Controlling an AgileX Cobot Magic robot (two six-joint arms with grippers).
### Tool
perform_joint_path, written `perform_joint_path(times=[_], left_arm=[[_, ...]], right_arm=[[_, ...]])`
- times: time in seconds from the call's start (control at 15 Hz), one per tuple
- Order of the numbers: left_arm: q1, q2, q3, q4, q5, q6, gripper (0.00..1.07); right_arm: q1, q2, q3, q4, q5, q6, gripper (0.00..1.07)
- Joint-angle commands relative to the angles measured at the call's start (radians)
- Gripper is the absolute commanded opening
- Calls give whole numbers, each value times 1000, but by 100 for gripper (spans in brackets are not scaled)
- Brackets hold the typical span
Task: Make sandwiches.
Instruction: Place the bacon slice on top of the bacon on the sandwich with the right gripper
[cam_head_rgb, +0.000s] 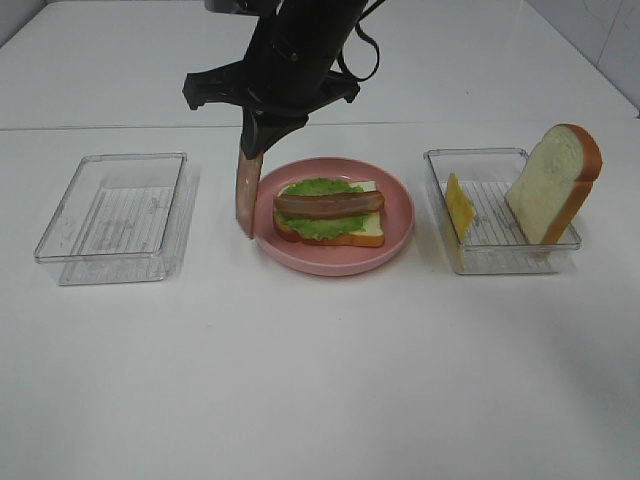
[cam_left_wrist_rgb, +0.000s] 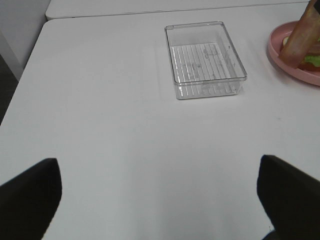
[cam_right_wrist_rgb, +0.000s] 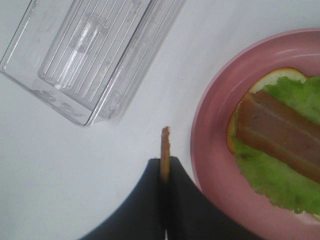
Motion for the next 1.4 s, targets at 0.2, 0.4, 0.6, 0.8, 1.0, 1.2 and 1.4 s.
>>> perform_joint_path(times=[0.2,0.4,0.6,0.8,1.0,1.2,1.4], left_arm=[[4,-6,2,-8,-5,-1,99],[4,-6,2,-8,-5,-1,99],[4,-6,2,-8,-5,-1,99],[4,-6,2,-8,-5,-1,99],[4,-6,2,-8,-5,-1,98],[4,-6,2,-8,-5,-1,98],[4,-6,2,-8,-5,-1,98]], right_arm=[[-6,50,-5,-115,-61,2,0],[-7,75,-5,-287,-69,35,0],[-7,84,-5,-417,-82,60,0],[-7,88,-5,-505,-86,65,0],[-7,112,-5,-531,-71,57,0],[-6,140,-5,-531,-60,58,0],[-6,151,-5,-552,-89,65,1]])
